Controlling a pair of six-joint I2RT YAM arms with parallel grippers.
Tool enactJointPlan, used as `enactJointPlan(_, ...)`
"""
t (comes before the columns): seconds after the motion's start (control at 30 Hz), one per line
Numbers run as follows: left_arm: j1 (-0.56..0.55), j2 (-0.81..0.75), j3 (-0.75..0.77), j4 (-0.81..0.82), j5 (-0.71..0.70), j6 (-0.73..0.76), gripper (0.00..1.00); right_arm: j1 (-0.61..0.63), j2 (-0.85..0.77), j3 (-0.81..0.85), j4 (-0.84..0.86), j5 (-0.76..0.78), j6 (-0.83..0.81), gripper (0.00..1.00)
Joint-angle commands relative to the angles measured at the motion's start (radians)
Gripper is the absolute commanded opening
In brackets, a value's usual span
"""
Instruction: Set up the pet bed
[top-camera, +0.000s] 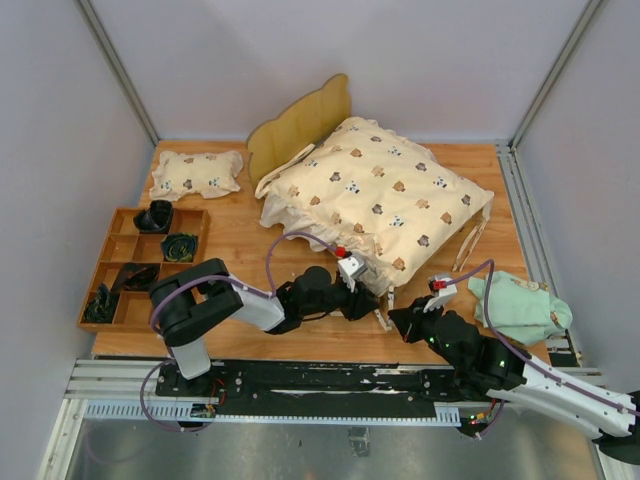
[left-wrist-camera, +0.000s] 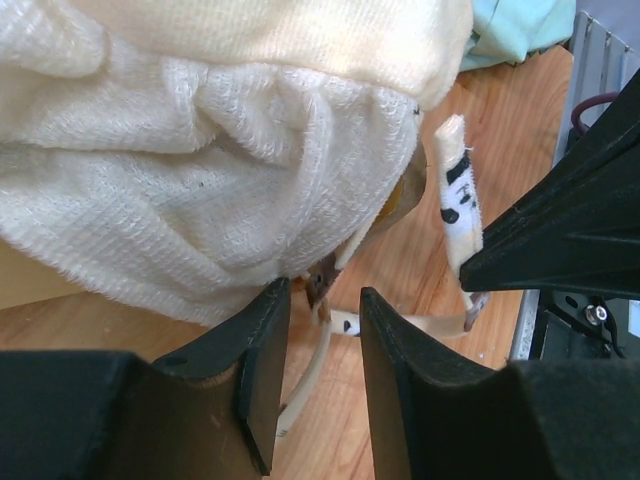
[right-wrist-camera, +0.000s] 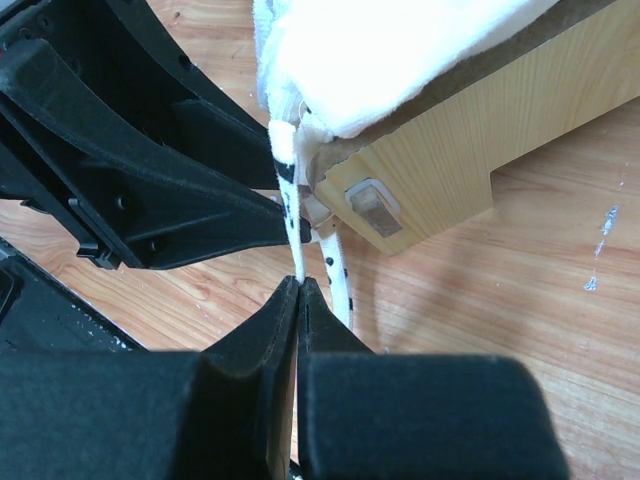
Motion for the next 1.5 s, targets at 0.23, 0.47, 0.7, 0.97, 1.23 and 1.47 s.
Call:
enactJointPlan(0.23,-0.01,-0.038,-0.018,0.104,0.0,0.005,0.0,-0.008,0.017,0.001,0.003,0.047,-0.09,0.0)
enactJointPlan(0.47,-0.011,-0.097,-0.043,0.101,-0.02,-0.013,0.0,-0.008,0.114,0.026,0.026,0.037,-0.108,0.0)
enactJointPlan(0.7,-0.01,-0.137,-0.058,0.09,0.009,-0.034,0.0,-0.008,0.221,0.049,0.061,0.004,-0.134,0.0)
enactJointPlan(0.97,-0.011,-0.195,-0.104,0.09,0.028,-0.038,0.0,-0.008,0.329,0.095,0.129,0.003,-0.224,0.0)
enactJointPlan(1.23,-0.019,-0.182,-0.105,0.091,0.048,-0.039,0.0,-0.008,0.413,0.089,0.235,0.003,-0.352,0.0)
enactJointPlan(1.47,-0.025,-0.199,-0.11,0.089,0.049,-0.03,0.0,-0.008,0.383,0.07,0.267,-0.067,-0.436,0.0)
